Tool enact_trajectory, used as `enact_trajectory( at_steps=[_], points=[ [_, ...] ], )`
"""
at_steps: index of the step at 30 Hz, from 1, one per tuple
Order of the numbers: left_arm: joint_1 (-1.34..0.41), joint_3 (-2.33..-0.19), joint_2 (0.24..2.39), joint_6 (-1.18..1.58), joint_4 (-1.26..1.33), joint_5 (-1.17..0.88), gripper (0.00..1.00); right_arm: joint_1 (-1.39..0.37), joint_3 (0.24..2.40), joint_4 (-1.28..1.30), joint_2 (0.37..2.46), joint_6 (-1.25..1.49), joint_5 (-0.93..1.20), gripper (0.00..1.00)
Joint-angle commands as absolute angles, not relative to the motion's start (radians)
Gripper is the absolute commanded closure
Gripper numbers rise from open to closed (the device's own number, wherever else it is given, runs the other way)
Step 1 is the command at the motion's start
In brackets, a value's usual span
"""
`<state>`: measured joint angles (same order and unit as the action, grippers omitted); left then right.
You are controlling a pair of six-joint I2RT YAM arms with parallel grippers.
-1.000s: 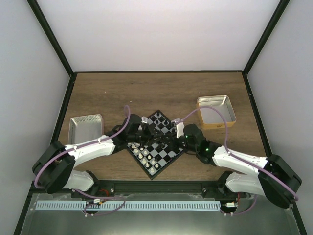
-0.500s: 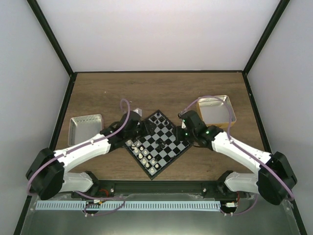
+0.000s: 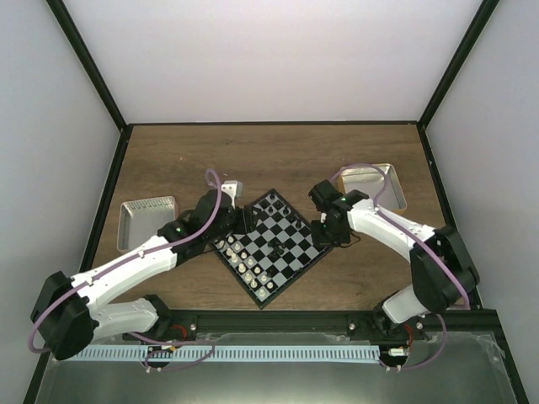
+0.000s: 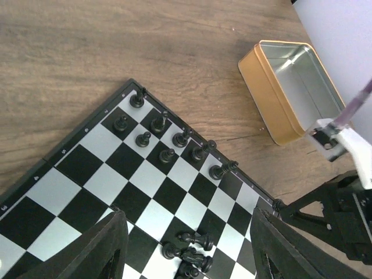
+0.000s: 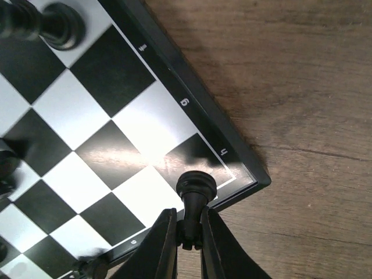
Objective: Set up the chess pieces on the board
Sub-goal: Place the chess piece on the chessboard.
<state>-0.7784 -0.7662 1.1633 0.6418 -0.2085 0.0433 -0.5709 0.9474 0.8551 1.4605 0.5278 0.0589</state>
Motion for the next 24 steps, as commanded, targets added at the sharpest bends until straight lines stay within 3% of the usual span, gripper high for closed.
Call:
enact_trajectory(
  at_steps=[1, 18, 24],
  points=[
    [-0.776, -0.754, 1.128, 0.535, -0.218, 0.081, 0.4, -0.563, 1.022, 0.96, 1.52, 0.503, 0.054, 0.99],
    [-0.769, -0.733, 1.1, 0.496, -0.225, 0.097, 0.37, -0.563, 1.043, 0.951, 1.6, 0.499, 0.081, 0.9],
    [-0.767, -0.73, 1.102, 0.498, -0.227, 0.095, 0.37, -0.563, 1.047, 0.936, 1.607, 0.499, 0.08, 0.76]
  ],
)
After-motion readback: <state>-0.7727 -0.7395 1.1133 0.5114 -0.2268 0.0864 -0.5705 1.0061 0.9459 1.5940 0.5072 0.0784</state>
